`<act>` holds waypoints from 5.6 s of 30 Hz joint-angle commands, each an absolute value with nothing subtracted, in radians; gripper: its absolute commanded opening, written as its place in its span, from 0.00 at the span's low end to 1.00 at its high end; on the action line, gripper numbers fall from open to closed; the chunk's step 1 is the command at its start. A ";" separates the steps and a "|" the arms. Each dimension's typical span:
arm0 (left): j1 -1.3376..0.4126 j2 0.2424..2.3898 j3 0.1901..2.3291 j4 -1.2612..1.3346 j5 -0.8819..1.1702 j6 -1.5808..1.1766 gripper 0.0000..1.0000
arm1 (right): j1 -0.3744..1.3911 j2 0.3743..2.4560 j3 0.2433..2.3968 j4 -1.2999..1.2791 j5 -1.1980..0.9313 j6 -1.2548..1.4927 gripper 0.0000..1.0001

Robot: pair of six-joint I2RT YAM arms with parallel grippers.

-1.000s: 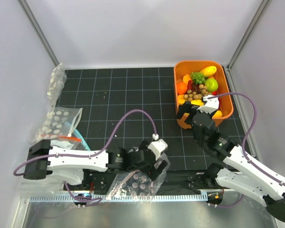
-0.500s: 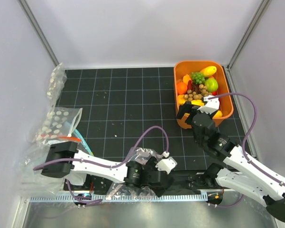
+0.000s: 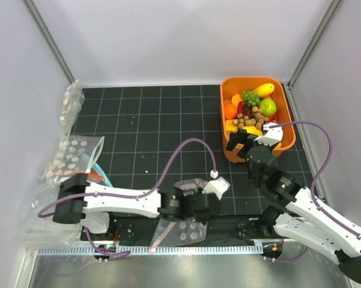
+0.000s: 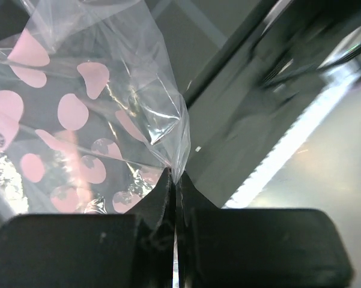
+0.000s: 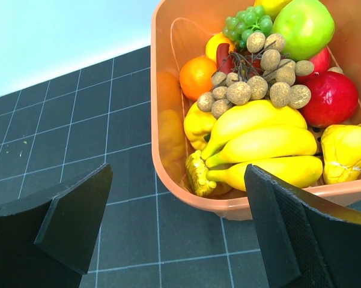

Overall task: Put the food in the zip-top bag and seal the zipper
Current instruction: Adjust the zipper food storage bag at the center of the board.

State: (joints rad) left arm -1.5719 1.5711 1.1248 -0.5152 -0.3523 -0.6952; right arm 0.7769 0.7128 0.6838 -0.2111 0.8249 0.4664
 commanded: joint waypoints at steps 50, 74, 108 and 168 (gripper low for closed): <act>-0.794 1.264 0.728 0.471 0.506 -0.994 0.00 | 0.781 0.618 0.641 -0.166 0.942 0.514 1.00; -0.529 1.065 0.654 0.117 0.243 -0.810 0.11 | 0.781 0.739 0.638 -0.068 0.616 0.439 0.84; -0.529 1.058 0.601 0.126 0.100 -0.788 0.07 | 0.936 1.574 0.828 0.120 0.242 0.621 0.67; -1.042 1.400 0.935 0.108 0.465 -0.612 0.08 | 0.811 0.667 0.718 -0.245 0.904 0.495 0.66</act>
